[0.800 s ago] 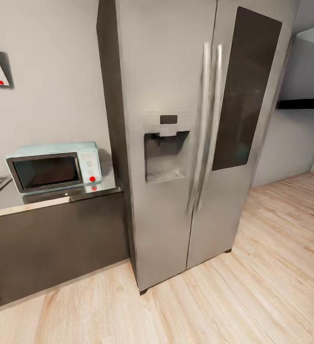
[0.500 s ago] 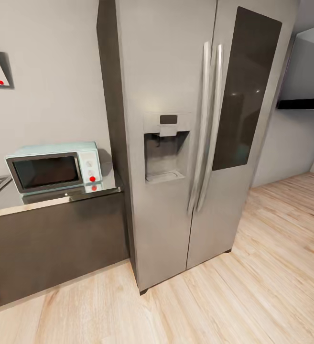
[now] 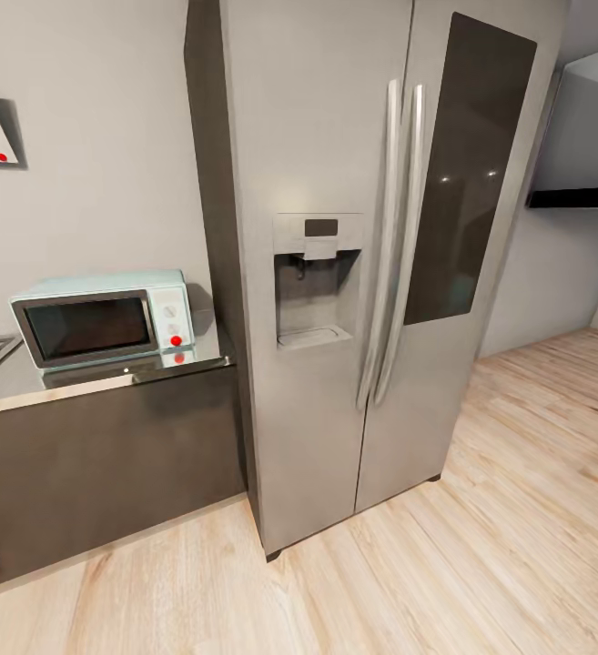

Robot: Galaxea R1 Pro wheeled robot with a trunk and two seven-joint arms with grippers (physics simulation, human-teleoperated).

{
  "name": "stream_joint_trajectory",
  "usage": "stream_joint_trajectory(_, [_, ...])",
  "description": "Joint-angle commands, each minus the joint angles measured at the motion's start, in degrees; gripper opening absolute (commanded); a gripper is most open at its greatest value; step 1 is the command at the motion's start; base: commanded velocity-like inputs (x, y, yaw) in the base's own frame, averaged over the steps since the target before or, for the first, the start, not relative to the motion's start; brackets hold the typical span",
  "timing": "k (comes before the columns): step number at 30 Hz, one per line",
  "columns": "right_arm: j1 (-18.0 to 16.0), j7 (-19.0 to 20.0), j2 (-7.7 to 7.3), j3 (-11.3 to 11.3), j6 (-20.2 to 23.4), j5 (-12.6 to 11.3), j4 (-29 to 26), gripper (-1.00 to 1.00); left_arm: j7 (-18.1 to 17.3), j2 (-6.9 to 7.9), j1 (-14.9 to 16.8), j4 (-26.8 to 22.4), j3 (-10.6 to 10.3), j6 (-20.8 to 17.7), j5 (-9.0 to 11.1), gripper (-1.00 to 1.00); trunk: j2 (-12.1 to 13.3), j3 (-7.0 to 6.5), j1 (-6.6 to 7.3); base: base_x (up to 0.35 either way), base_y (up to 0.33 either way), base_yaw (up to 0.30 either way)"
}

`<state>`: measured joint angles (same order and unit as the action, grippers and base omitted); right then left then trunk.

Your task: In the kitchen, take the popcorn bag from the countertop, put it into the microwave, and heat it until the popcorn is cooked so the cooked popcorn ends up inside the bag.

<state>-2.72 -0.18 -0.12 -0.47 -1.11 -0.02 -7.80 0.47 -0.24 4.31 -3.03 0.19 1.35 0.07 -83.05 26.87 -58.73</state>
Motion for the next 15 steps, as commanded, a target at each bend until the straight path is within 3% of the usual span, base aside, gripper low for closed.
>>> stream_joint_trajectory(1, [-0.07,-0.01,-0.05,-0.05,-0.12,-0.12,-29.93,1.0,0.04,-0.02,5.17,-3.35,0.05,1.57,0.01,1.0,-0.03,0.06,0.0,0.0,0.0,0.0])
stream_joint_trajectory(6, [-1.03,0.0,-0.05,-0.06,-0.12,-0.39,-40.13,1.0,0.03,-0.05,5.35,-9.82,0.01,3.82,0.09,1.0,-0.03,0.06,0.0,0.0,0.0,0.0])
stream_joint_trajectory(11, [-5.16,0.0,-0.41,0.0,-0.12,-0.3,-43.11,1.0,0.05,-0.31,5.59,-16.15,-0.05,3.95,0.43,1.0,-0.03,0.06,0.0,0.0,0.0,0.0])
stream_joint_trajectory(15, [-5.8,0.06,-0.49,0.06,-1.72,-0.2,-45.0,1.0,0.0,-0.31,5.54,-19.13,-0.06,4.0,0.5,1.0,-0.03,0.06,0.0,0.0,0.0,0.0])
